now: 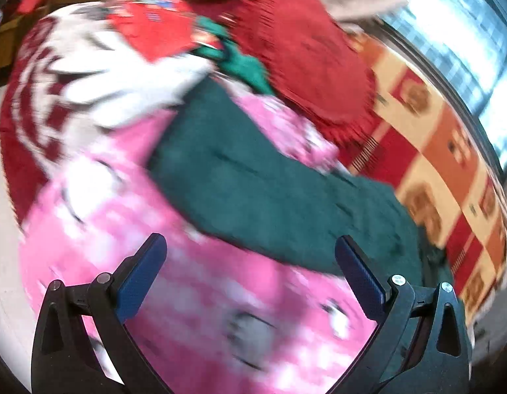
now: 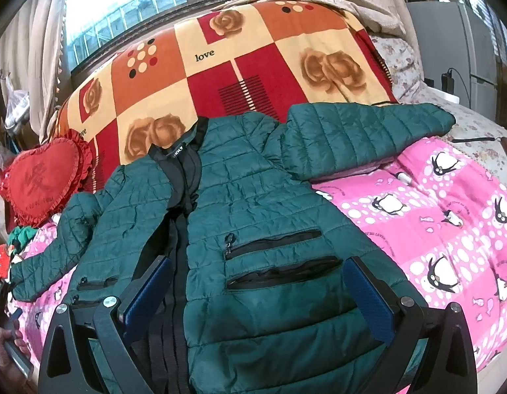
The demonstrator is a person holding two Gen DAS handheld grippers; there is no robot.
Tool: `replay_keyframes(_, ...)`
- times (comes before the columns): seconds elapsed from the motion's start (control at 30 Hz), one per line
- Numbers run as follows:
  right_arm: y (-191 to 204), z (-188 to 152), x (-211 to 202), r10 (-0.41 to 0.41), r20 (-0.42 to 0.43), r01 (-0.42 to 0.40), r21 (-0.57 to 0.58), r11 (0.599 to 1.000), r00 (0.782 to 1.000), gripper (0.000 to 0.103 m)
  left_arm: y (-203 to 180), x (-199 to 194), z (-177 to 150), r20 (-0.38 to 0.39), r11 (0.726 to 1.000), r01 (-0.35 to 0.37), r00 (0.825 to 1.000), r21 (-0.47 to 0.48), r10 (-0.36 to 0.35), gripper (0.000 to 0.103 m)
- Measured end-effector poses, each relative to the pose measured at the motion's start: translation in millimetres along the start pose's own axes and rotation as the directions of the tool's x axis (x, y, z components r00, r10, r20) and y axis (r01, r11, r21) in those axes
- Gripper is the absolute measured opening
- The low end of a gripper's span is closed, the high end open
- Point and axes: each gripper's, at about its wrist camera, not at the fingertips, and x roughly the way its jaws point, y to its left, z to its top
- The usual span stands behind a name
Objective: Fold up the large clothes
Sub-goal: 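Grasp the jacket's sleeve cuff with the left gripper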
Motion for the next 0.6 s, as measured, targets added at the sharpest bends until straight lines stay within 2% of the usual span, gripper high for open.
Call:
replay_keyframes(0.07, 2, 0, 0, -0.001, -0.004, 0.001, -0.005, 1.000, 1.000, 0.102, 24, 5, 8, 0.016, 0.999, -0.024, 1.000, -0.044, 0.024, 0.102)
replay_keyframes(0.13, 5, 1, 2, -0.003, -0.012, 0.003, -0.010, 1.000, 1.000, 0.102, 37, 13, 15, 0.014, 0.997, 0.011, 1.000, -0.080, -0.010, 0.102)
replay_keyframes(0.2, 5, 0, 4, -0.004, -0.020, 0.004, -0.013, 1.000, 1.000, 0.102, 41, 19, 20, 0.028, 0.993, 0.051, 0.998, -0.104, -0.049, 0.103)
replay_keyframes(0.33, 3, 0, 7, -0.011, -0.036, 0.011, -0.011, 1.000, 0.999, 0.102, 35, 23, 25, 0.074, 0.988, 0.053, 0.996, -0.142, -0.043, 0.103)
replay_keyframes(0.37, 3, 0, 8, -0.013, -0.040, 0.013, -0.009, 1.000, 0.999, 0.102, 32, 22, 24, 0.089, 0.988, 0.068, 0.994, -0.137, -0.056, 0.102)
replay_keyframes(0.4, 3, 0, 9, -0.014, -0.043, 0.014, -0.007, 1.000, 0.999, 0.102, 27, 22, 24, 0.098, 0.988, 0.107, 0.991, -0.112, -0.097, 0.093)
replay_keyframes(0.43, 2, 0, 10, -0.014, -0.046, 0.014, -0.005, 1.000, 0.999, 0.102, 19, 23, 22, 0.082, 0.986, 0.151, 0.986, -0.068, -0.145, 0.087)
replay_keyframes(0.53, 1, -1, 11, -0.015, -0.051, 0.014, -0.007, 1.000, 0.999, 0.102, 12, 24, 25, 0.092, 0.981, 0.193, 0.977, 0.010, -0.193, 0.081)
replay_keyframes(0.6, 1, -1, 11, -0.015, -0.051, 0.015, -0.007, 1.000, 0.999, 0.102, 18, 23, 28, 0.111, 0.975, 0.221, 0.969, 0.003, -0.220, 0.080)
